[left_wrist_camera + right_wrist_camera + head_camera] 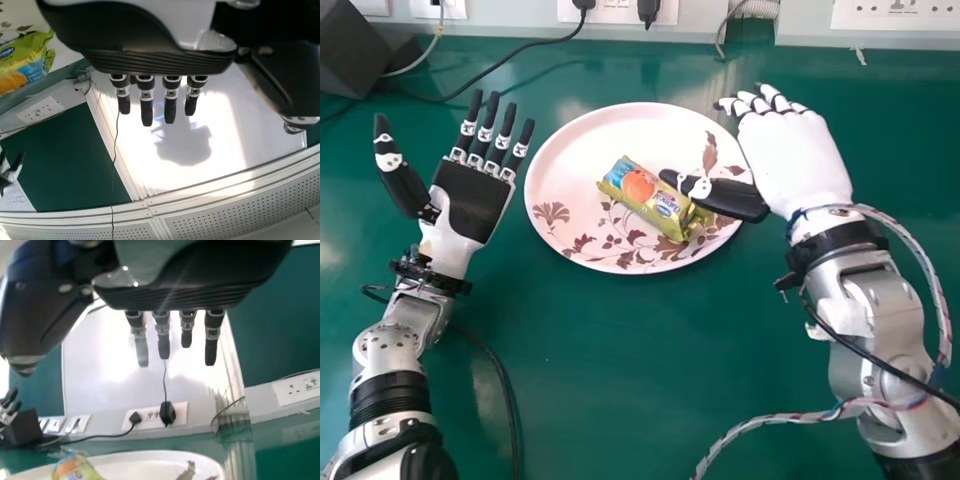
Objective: Pick up biscuit and place it in the plate
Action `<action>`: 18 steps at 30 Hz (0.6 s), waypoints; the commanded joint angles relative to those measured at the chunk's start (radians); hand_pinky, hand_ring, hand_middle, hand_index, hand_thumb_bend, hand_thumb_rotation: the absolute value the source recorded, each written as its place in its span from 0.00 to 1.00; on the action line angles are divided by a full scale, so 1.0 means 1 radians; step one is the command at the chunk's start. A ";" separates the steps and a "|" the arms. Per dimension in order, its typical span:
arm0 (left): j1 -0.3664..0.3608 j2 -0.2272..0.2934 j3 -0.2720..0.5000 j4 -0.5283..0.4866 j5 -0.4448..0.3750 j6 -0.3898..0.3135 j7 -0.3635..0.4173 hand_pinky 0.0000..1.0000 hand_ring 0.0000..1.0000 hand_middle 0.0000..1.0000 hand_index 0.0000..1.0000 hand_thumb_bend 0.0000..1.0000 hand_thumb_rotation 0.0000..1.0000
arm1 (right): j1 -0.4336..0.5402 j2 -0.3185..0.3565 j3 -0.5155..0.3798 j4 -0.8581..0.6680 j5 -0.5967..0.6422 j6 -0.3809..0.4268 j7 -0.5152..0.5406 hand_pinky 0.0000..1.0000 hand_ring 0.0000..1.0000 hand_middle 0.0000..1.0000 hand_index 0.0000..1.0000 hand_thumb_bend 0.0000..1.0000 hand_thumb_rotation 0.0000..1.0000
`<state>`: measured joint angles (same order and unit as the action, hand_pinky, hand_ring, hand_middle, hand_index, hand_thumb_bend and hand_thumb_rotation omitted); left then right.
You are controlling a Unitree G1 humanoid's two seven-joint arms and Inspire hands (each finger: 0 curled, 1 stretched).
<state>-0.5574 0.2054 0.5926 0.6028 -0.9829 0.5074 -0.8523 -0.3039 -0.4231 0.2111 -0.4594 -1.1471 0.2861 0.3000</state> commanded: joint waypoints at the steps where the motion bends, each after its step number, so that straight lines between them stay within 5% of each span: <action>1: -0.003 0.010 -0.006 0.019 0.014 -0.009 -0.013 1.00 0.93 0.98 1.00 0.88 0.66 | 0.032 0.013 -0.025 -0.043 0.006 0.011 0.013 0.80 0.93 0.93 0.87 1.00 0.93; 18: -0.018 0.005 -0.007 0.061 0.036 -0.031 -0.053 1.00 0.93 0.96 1.00 0.86 0.68 | 0.157 0.070 -0.138 -0.230 0.082 0.001 0.034 0.80 0.93 0.94 0.91 1.00 0.92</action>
<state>-0.5792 0.2087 0.5898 0.6503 -0.9571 0.4846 -0.8933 -0.1662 -0.3613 0.0857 -0.6631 -1.0773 0.2924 0.3306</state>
